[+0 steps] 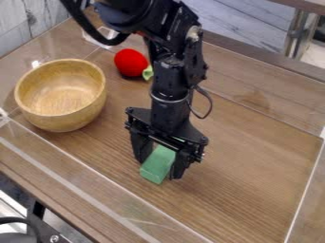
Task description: Put the green block in the brown bowl
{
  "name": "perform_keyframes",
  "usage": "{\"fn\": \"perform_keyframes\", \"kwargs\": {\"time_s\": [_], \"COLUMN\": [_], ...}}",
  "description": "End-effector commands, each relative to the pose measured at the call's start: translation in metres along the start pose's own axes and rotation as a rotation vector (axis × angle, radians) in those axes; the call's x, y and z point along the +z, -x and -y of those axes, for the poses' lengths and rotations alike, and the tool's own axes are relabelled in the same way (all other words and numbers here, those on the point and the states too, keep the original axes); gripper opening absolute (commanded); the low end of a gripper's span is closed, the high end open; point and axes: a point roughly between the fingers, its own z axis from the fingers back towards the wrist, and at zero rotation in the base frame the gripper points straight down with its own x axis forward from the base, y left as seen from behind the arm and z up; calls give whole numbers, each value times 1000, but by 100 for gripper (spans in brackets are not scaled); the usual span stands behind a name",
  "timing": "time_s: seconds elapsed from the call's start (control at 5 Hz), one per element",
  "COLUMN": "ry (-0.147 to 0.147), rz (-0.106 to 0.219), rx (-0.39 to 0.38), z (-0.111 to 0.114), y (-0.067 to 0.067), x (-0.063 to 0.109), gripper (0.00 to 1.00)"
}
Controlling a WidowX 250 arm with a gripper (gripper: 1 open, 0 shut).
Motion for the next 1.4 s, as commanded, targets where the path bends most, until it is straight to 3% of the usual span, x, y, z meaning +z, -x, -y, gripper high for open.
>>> {"fn": "perform_keyframes", "kwargs": {"time_s": [0.0,0.4,0.6,0.8,1.2], "ry": [2,4,6,3,16], "rz": [45,63,76,88,119], "rx": [1,12,-10,-35,56], "z": [3,5,9,10,4], "y": [-7,-12,-5,-1,-14], "x": [1,-11,-9,-6,21], "gripper": [100,100,100,0,0]}}
